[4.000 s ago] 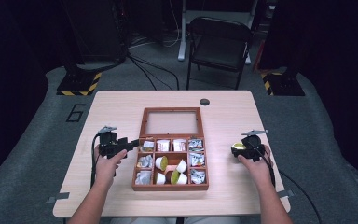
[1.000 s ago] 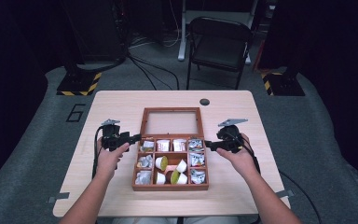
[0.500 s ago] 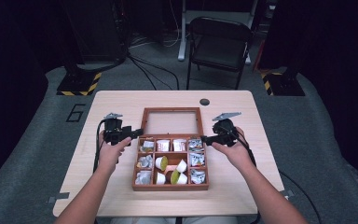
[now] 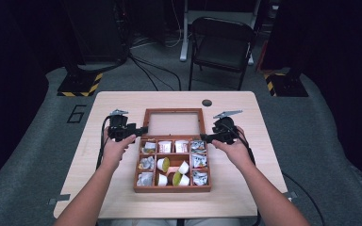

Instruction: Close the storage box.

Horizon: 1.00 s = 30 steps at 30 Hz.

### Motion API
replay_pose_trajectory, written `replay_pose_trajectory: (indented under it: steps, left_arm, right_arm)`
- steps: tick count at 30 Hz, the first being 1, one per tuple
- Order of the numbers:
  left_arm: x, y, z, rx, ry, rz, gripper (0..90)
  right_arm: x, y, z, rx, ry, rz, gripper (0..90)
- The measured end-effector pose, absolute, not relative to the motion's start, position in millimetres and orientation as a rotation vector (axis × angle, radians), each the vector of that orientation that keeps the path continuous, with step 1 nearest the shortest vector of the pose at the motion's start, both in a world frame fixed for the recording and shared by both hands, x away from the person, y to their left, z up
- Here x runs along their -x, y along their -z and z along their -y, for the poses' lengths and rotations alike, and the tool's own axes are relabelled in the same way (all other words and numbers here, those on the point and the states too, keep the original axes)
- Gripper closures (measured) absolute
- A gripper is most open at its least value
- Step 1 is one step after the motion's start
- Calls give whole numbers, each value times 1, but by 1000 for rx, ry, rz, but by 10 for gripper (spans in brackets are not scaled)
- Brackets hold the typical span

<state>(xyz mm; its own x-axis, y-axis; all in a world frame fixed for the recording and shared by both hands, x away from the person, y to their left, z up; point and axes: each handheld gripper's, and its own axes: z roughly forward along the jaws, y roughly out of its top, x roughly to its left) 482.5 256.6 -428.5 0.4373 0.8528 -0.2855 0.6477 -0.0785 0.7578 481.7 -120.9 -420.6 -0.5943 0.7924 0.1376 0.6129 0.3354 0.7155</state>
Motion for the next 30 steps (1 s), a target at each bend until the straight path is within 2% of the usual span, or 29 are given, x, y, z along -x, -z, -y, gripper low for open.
replay_pose_trajectory:
  steps: [30]
  left_arm:
    - [-507,452,-251,-1821,-269,-1324,322]
  right_arm:
    - [-519,423,94,-1284,-1112,-2385,321]
